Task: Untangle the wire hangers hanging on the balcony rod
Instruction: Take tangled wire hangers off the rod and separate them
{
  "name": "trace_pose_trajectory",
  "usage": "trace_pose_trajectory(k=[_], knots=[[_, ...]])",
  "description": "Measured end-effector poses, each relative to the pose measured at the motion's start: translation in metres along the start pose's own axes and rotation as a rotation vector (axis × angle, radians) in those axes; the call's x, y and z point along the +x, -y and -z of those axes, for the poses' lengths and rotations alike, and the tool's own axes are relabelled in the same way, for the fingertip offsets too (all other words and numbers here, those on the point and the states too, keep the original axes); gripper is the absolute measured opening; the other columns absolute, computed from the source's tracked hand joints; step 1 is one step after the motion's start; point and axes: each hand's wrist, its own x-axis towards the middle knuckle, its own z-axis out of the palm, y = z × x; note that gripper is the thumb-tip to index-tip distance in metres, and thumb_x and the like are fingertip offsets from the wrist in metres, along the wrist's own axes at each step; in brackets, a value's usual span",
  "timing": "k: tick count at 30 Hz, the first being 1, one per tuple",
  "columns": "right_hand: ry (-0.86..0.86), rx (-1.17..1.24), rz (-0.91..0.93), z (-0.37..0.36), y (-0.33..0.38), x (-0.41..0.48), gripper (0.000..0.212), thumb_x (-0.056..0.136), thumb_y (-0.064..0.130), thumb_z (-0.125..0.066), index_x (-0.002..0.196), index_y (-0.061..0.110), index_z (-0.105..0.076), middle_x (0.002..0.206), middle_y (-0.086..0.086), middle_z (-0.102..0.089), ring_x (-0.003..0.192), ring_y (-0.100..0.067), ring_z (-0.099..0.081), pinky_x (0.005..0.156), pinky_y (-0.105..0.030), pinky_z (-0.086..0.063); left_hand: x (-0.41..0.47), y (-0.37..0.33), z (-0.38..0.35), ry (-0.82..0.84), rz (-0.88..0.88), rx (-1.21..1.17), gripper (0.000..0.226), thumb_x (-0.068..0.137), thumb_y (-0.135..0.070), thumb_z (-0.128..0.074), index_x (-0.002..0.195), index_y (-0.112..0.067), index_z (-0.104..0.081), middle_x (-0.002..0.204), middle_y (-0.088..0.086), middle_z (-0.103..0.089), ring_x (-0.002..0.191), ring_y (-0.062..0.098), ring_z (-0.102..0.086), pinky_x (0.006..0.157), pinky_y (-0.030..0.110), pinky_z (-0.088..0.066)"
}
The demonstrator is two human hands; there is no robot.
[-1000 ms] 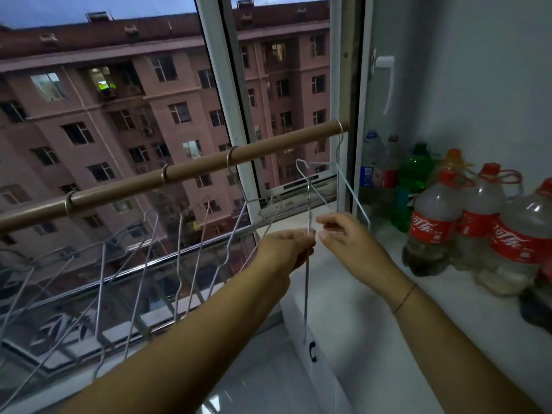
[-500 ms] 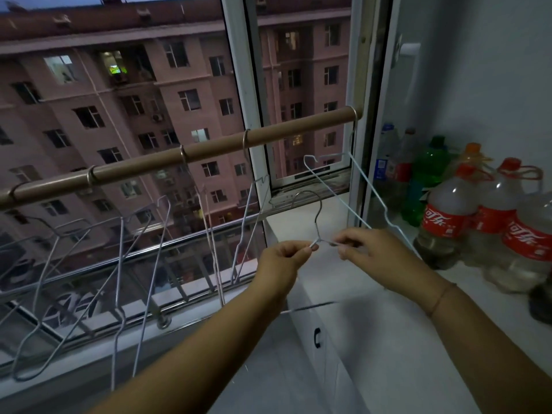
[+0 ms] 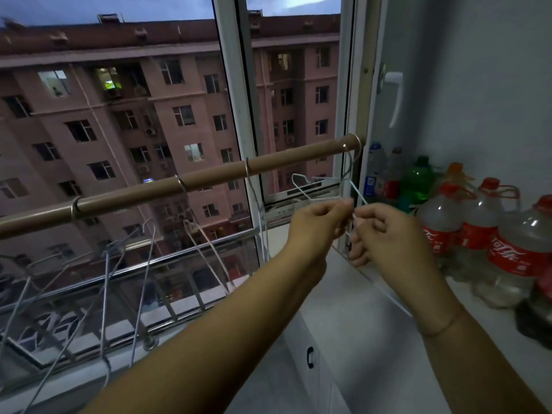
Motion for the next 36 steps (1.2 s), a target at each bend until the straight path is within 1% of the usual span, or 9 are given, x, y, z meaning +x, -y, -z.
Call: trace_pose_trajectory(k=[6,9,13,16,19,22,25,31,36], knots=[[-0.020,-0.043,0.024,-0.011,0.013,0.026,0.024,0.094,0.012,-0.047,0.115,0.009,-0.058,0.077,-0.010,-0.061,0.056,-0.017,-0.058,0.051,-0.025,-0.047,0.021,-0.023,-0.005,-0.057,0.066,-0.099,0.025,0.090,-0.013,-0.058,0.108,0.004,-0.063,0.056,0.006,-0.048,0.053,0.018,-0.045,0.068,0.032,-0.046],[0.025,-0.051,-0.016,-0.017,0.004,0.031,0.022,0.093,0.012,-0.048,0.112,0.009,-0.060,0.077,-0.010,-0.062,0.057,-0.017,-0.058,0.052,-0.025,-0.043,0.024,-0.018,0.000,-0.105,0.140,-0.096,0.012,0.090,-0.016,-0.060,0.087,-0.005,-0.064,0.052,0.002,-0.048,0.052,0.016,-0.045,0.065,0.030,-0.047],[0.038,-0.076,-0.060,-0.023,-0.009,0.032,0.017,0.093,0.015,-0.049,0.103,0.013,-0.063,0.076,-0.005,-0.064,0.057,-0.013,-0.060,0.049,-0.019,-0.045,0.028,-0.008,0.004,-0.147,0.179,-0.047,0.025,0.091,-0.023,-0.058,0.069,-0.011,-0.058,0.053,0.002,-0.048,0.053,0.016,-0.047,0.065,0.030,-0.046],[0.080,-0.085,-0.073,-0.022,-0.011,0.037,0.015,0.093,0.015,-0.049,0.098,0.012,-0.063,0.068,-0.003,-0.062,0.054,-0.011,-0.059,0.042,-0.012,-0.044,0.021,-0.006,0.006,-0.127,0.093,0.040,0.020,0.090,-0.026,-0.058,0.089,-0.008,-0.066,0.076,0.012,-0.061,0.077,0.025,-0.057,0.085,0.032,-0.049],[0.153,0.010,-0.135,-0.019,-0.010,0.043,0.018,0.093,0.010,-0.047,0.104,0.003,-0.060,0.070,-0.009,-0.061,0.057,-0.018,-0.058,0.047,-0.021,-0.047,0.005,-0.006,0.009,-0.183,-0.069,0.211,0.025,0.090,-0.027,-0.057,0.112,-0.016,-0.065,0.111,0.006,-0.066,0.109,0.021,-0.059,0.098,0.034,-0.046],[0.102,-0.028,-0.098,-0.018,-0.014,0.045,0.017,0.092,0.010,-0.049,0.103,0.006,-0.062,0.071,-0.007,-0.063,0.056,-0.013,-0.059,0.044,-0.013,-0.045,-0.014,-0.004,0.020,-0.258,-0.326,0.318,0.018,0.088,-0.027,-0.059,0.105,-0.034,-0.063,0.099,-0.015,-0.065,0.094,-0.004,-0.060,0.080,0.016,-0.046],[0.068,-0.049,-0.064,-0.019,-0.019,0.044,0.015,0.091,0.013,-0.053,0.101,0.010,-0.064,0.070,-0.003,-0.064,0.056,-0.008,-0.059,0.044,-0.010,-0.044,-0.023,0.001,0.037,-0.431,-0.452,0.413,0.023,0.084,-0.029,-0.062,0.100,-0.045,-0.055,0.105,-0.018,-0.057,0.096,-0.003,-0.056,0.084,0.022,-0.047],[0.055,-0.080,-0.056,-0.026,-0.021,0.047,0.013,0.088,0.015,-0.058,0.098,0.012,-0.066,0.072,-0.004,-0.067,0.063,-0.014,-0.063,0.056,-0.019,-0.049,-0.005,0.007,0.056,-0.524,-0.191,0.440,0.057,0.090,-0.027,-0.057,0.141,-0.019,-0.033,0.143,0.003,-0.040,0.128,0.021,-0.043,0.106,0.045,-0.040],[0.040,-0.113,-0.046,-0.029,-0.022,0.054,0.011,0.089,0.015,-0.057,0.094,0.013,-0.067,0.069,0.001,-0.064,0.060,-0.008,-0.059,0.048,-0.009,-0.041,0.009,0.002,0.069,-0.453,-0.075,0.278,0.048,0.090,-0.017,-0.058,0.135,-0.011,-0.045,0.106,0.005,-0.063,0.094,0.021,-0.064,0.091,0.041,-0.052]])
